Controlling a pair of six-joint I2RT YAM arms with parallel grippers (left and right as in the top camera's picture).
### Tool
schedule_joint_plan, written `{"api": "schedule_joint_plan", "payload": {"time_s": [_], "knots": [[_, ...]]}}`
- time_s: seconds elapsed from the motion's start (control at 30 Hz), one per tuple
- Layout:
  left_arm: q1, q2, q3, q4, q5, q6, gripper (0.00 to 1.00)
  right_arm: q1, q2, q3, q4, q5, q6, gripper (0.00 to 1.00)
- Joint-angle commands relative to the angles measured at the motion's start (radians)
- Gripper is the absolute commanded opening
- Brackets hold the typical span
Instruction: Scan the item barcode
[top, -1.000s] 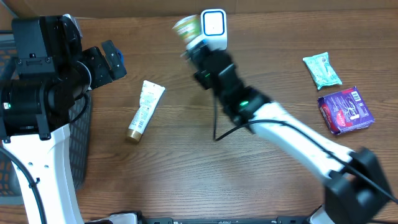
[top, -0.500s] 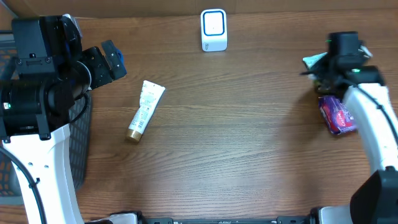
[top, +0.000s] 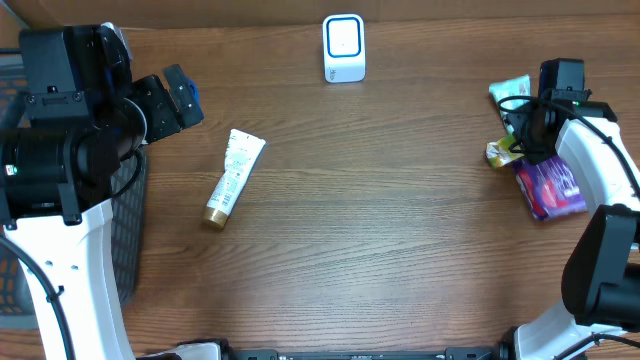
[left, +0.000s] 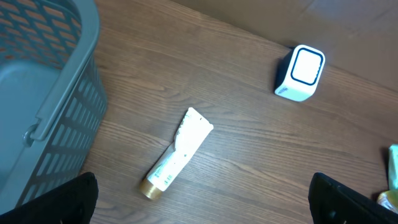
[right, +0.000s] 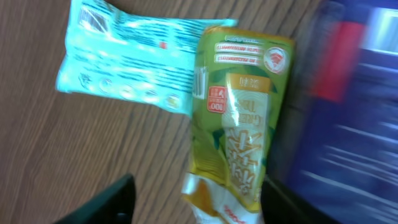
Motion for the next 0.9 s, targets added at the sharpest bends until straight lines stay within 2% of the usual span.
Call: {"api": "schedule_joint_plan", "payload": {"time_s": [0.0,0.07,0.23,0.37,0.5,0.63,0.73,0.87], "knots": [[0.004,0.003,0.013,0.002,-0.008,0.008,1.00,-0.002,-0.008,0.028,0.004,0.003,0.000,0.72],[0.004,0.003,0.013,0.002,-0.008,0.008,1.00,-0.002,-0.013,0.042,-0.008,-0.013,-0.034,0.77],[0.004,0.003,0.013,0.002,-0.008,0.008,1.00,0.007,-0.059,0.084,-0.043,-0.187,-0.143,0.77],[0.004,0.003,0.013,0.003,-0.008,0.008,0.99,0.072,-0.101,0.093,-0.030,-0.380,-0.207,0.77],[0.004,0.003,0.013,0.002,-0.008,0.008,1.00,0.241,-0.092,0.092,0.017,-0.439,-0.209,0.77],[0.004,0.003,0.013,0.002,-0.008,0.008,0.99,0.442,-0.054,0.092,0.161,-0.444,-0.200,0.78],[0.004,0.003,0.013,0.002,-0.008,0.008,1.00,0.582,-0.005,0.093,0.298,-0.446,-0.145,0.88],[0.004,0.003,0.013,0.002,-0.008,0.008,1.00,0.700,0.057,0.109,0.458,-0.480,-0.122,0.90]]}}
